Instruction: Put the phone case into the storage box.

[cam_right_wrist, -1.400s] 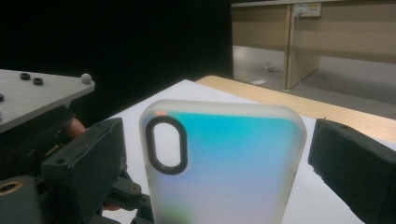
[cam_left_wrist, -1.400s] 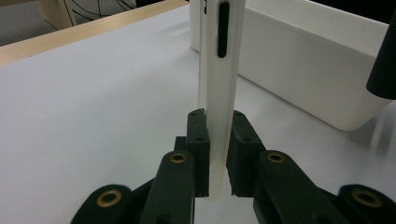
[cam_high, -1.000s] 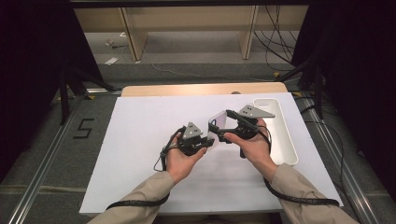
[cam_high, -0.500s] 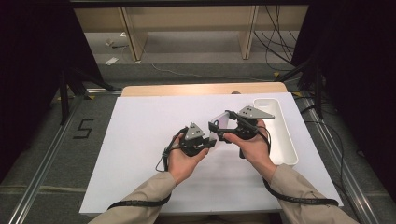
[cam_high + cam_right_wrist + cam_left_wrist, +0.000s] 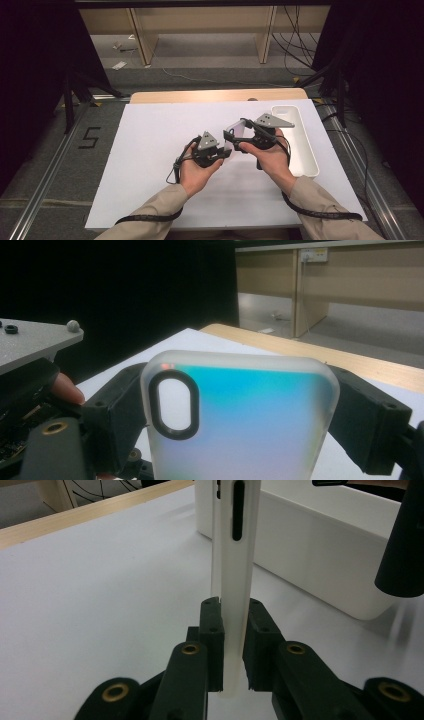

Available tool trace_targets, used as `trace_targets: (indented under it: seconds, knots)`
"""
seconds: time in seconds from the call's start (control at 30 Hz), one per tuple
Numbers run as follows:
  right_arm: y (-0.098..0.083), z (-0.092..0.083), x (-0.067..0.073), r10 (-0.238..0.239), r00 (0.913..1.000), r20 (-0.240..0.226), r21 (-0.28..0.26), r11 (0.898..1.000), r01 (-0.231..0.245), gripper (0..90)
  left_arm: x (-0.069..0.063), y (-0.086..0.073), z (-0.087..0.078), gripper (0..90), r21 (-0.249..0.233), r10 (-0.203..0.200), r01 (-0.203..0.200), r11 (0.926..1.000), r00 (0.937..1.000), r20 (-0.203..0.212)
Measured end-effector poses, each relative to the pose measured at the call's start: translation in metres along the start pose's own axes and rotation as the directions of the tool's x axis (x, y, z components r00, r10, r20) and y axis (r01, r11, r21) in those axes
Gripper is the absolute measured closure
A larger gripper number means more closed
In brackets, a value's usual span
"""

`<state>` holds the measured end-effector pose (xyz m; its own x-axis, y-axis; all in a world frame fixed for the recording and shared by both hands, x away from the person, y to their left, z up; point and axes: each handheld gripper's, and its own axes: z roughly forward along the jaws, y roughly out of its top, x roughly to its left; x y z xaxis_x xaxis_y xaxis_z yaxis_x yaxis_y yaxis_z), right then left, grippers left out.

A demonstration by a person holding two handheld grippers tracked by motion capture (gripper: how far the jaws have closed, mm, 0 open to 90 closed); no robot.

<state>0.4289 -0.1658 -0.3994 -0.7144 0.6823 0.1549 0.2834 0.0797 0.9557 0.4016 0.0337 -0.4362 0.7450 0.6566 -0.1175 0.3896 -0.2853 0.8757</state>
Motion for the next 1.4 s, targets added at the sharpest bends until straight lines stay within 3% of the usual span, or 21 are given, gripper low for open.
trace_targets:
  seconds: [0.23, 0.47, 0.57, 0.83, 1.4]
  knots:
    - [0.001, -0.002, 0.001, -0.010, 0.9999, 0.009, -0.007, 1.000, 0.010, 17.9, -0.001, 0.001, 0.000, 74.0, -0.004, 0.019, -0.019, 0.9998, 0.9998, 0.006]
    - [0.004, -0.005, -0.001, -0.014, 0.9997, 0.019, -0.017, 1.000, 0.015, 17.9, -0.002, 0.002, -0.001, 36.7, -0.009, 0.086, -0.086, 0.9962, 0.9958, -0.032]
    - [0.004, -0.005, -0.002, -0.013, 0.9997, 0.021, -0.021, 1.000, 0.014, 17.9, -0.001, 0.002, -0.001, 22.6, -0.004, 0.085, -0.085, 0.9964, 0.9962, -0.021]
    - [0.005, -0.007, -0.003, -0.015, 0.9994, 0.030, -0.020, 1.000, 0.015, 17.9, 0.001, 0.002, -0.004, 0.0, 0.007, 0.097, -0.097, 0.9953, 0.9953, 0.009]
    - [0.009, -0.012, -0.010, -0.015, 0.9984, 0.055, -0.025, 1.000, 0.016, 17.9, 0.011, -0.003, -0.022, 0.0, -0.007, 0.130, -0.130, 0.9915, 0.9907, 0.041]
